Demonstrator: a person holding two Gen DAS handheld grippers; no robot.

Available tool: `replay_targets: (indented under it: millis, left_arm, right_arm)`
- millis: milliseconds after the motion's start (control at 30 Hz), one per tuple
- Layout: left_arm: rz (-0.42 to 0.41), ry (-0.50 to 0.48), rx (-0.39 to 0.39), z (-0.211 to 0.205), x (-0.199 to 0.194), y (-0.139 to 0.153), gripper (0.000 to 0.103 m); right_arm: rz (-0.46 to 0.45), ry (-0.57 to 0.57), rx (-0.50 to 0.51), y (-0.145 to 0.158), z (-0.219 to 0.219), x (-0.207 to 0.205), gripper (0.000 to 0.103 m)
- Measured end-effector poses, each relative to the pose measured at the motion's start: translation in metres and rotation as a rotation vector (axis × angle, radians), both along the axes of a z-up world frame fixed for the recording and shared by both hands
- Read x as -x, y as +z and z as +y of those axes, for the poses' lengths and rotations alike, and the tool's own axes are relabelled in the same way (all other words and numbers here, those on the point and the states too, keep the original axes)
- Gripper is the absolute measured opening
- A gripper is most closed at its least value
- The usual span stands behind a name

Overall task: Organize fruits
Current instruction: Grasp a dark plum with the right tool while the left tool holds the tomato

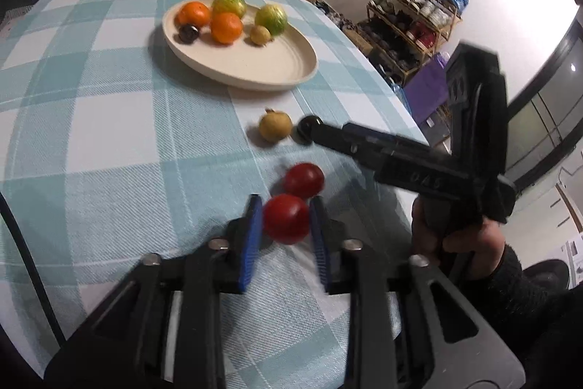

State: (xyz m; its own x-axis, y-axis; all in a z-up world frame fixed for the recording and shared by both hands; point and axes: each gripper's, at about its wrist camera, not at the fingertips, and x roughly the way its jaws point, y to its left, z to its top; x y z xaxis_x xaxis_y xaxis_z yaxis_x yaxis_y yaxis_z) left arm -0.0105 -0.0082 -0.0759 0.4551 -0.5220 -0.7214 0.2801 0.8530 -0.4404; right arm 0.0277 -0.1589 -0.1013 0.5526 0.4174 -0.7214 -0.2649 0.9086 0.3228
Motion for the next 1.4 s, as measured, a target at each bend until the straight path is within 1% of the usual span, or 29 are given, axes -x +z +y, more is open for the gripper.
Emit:
replay_targets:
  millis: [33,67,200,233,300,400,467,533,567,633,667,767,833,900,967,1100,1233,1333,1400]
  left_arm:
    - [0.001,0.000,0.004,0.003,-0.002,0.002,0.015]
    - [-0.003,0.006,0.006,0.005,-0.003,0.004,0.015]
    - [-0.013,0.011,0.001,0.010,-0.006,0.008,0.015]
    - [-0.011,0.010,0.009,0.011,-0.006,0.008,0.015]
    - [-0.004,0.005,0.018,0.011,-0.005,0.007,0.015]
    - [0.006,0.015,0.027,0.013,-0.005,0.005,0.015]
    - [0.005,0.034,0.030,0.015,-0.006,0.005,0.015]
    - [0.004,0.045,0.032,0.019,-0.006,0.006,0.015]
    - [0.002,0.054,0.029,0.021,-0.005,0.007,0.015]
    - [0.002,0.064,0.035,0.026,-0.005,0.010,0.015]
    - [0.005,0.071,0.032,0.028,-0.005,0.011,0.016]
    - [0.004,0.080,0.027,0.033,-0.004,0.014,0.017]
    - [0.014,0.089,0.034,0.035,-0.004,0.013,0.028]
    - [0.035,0.096,0.030,0.034,-0.005,0.011,0.049]
    - [0.046,0.099,0.015,0.031,-0.004,0.009,0.058]
    - [0.060,0.082,-0.003,0.020,-0.001,0.004,0.061]
    - [0.069,0.061,-0.037,0.007,-0.002,-0.003,0.061]
    - [0.077,0.044,-0.078,-0.004,-0.005,-0.011,0.061]
    - [0.092,0.021,-0.087,-0.010,-0.007,-0.015,0.061]
  right_arm:
    - [0.010,0.003,0.008,-0.002,0.001,-0.002,0.077]
    - [0.017,0.004,0.012,-0.004,0.002,-0.003,0.074]
    - [0.009,0.008,0.007,-0.003,0.004,-0.003,0.069]
    - [0.008,0.011,0.007,-0.003,0.005,-0.004,0.062]
    - [0.010,0.021,0.014,-0.004,0.007,-0.006,0.055]
    - [0.001,0.041,0.024,-0.003,0.013,-0.006,0.054]
    - [-0.005,0.052,0.030,-0.003,0.016,-0.006,0.051]
    - [-0.001,0.061,0.038,-0.004,0.020,-0.008,0.041]
    - [0.003,0.067,0.038,-0.005,0.021,-0.008,0.038]
    - [0.007,0.062,0.055,-0.007,0.023,-0.010,0.027]
    - [0.006,0.059,0.056,-0.007,0.023,-0.011,0.024]
    - [0.009,0.051,0.032,-0.007,0.018,-0.012,0.023]
    - [0.003,0.041,0.020,-0.006,0.015,-0.012,0.023]
    - [-0.007,0.033,0.012,-0.005,0.013,-0.011,0.023]
    - [-0.015,0.032,0.004,-0.003,0.012,-0.009,0.023]
    - [-0.032,0.035,-0.004,0.002,0.010,-0.005,0.023]
    - [-0.048,0.038,-0.017,0.006,0.007,-0.001,0.023]
    - [-0.059,0.039,-0.023,0.010,0.005,0.001,0.023]
    - [-0.069,0.038,-0.023,0.013,0.003,0.003,0.023]
